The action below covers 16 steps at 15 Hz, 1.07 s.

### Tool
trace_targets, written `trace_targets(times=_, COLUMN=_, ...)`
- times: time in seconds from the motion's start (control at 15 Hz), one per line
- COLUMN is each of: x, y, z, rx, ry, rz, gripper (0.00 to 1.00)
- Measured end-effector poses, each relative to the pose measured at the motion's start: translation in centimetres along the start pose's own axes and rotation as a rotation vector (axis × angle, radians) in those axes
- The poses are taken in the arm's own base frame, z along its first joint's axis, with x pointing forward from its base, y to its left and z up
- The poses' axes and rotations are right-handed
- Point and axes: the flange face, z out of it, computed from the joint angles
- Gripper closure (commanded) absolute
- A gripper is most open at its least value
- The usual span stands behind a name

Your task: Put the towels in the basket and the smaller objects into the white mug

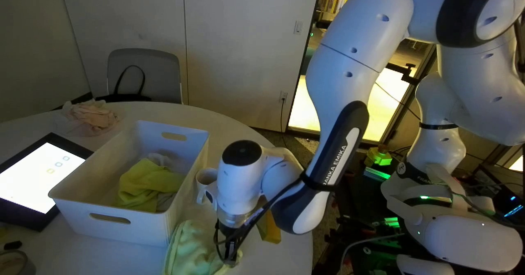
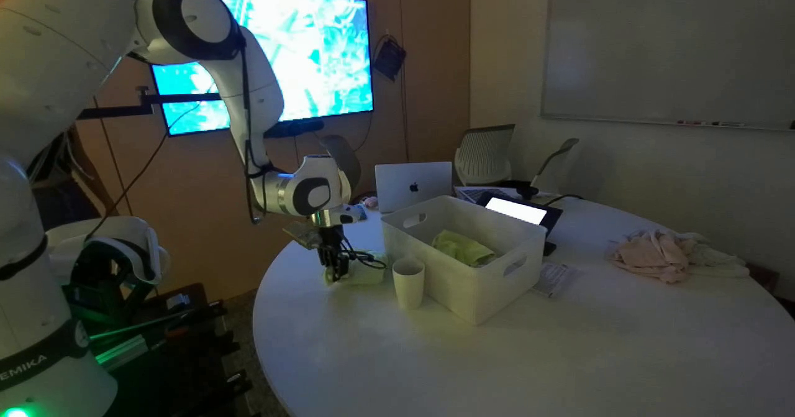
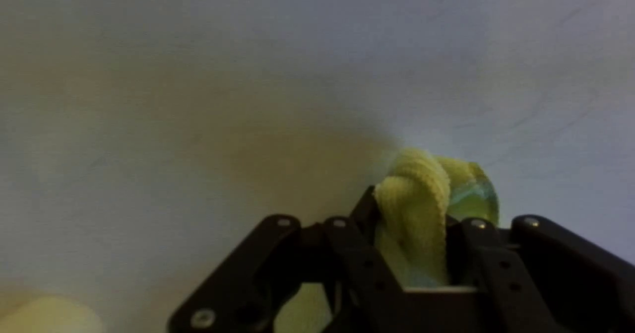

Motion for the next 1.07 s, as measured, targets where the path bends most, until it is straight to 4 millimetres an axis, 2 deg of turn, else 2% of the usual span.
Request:
trace_targets(times=0.33, x=1.1, y=4.5, z=-7.1, rx=-0.012, ry=0.101, rz=0.070, gripper=0.97)
trace_targets(times=0.67, x=1.0, y=6.3, z=-15.1, rx=0.016, ry=0.197, rz=0.100, gripper=0.97)
trace_targets(times=1.07, x=0.5, y=9.2, z=-22.0, rx=0.007, ry=0.260, rz=0.110, gripper=0.97)
